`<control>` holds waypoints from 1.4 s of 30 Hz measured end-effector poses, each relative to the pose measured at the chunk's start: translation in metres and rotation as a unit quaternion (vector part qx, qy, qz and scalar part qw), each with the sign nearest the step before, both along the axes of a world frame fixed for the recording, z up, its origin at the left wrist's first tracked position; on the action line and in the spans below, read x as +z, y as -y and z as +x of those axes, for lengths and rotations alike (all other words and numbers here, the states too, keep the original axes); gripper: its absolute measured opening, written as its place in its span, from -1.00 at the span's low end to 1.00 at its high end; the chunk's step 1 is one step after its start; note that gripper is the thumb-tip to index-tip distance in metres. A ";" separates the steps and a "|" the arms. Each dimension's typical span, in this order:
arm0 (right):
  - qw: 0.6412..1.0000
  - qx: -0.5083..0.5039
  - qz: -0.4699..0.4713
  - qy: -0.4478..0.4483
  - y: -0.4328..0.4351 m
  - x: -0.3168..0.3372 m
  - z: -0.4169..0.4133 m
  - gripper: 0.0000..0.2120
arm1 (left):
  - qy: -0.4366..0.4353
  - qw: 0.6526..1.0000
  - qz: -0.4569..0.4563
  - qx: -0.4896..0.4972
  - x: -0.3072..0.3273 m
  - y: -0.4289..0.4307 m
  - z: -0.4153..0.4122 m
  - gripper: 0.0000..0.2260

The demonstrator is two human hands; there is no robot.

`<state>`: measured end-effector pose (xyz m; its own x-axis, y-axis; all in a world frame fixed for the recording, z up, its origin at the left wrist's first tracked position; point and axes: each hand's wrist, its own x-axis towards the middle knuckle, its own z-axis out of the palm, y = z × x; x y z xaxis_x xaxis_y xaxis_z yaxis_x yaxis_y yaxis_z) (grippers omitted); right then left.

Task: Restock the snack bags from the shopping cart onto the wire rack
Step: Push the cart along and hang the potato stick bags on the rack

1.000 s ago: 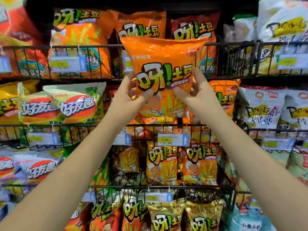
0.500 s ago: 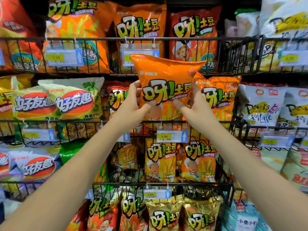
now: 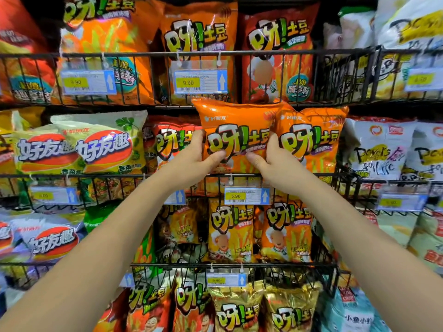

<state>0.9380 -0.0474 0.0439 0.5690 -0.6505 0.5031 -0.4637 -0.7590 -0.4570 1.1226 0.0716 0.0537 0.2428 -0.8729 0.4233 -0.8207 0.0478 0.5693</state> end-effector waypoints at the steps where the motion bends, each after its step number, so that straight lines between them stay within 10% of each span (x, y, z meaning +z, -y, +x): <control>1: 1.000 -0.010 0.002 -0.029 -0.001 0.002 0.001 -0.26 | 0.005 1.000 0.021 0.010 -0.001 0.002 0.000 -0.29; 26: 0.986 -0.087 0.097 -0.106 0.015 0.017 0.033 -0.38 | -0.024 0.991 0.071 0.107 0.003 0.041 0.004 -0.24; 32: 0.990 -0.115 -0.006 -0.082 -0.006 0.006 0.017 -0.24 | 0.080 0.982 -0.070 0.159 -0.015 0.032 -0.011 -0.23; 36: 0.987 -0.086 -0.136 0.021 -0.008 -0.005 -0.014 -0.54 | 0.186 0.955 -0.131 0.189 -0.023 0.024 -0.026 -0.21; 42: 0.929 -0.161 -0.321 0.086 0.025 -0.008 -0.061 -0.52 | 0.243 0.953 -0.076 0.167 -0.021 0.037 -0.046 -0.31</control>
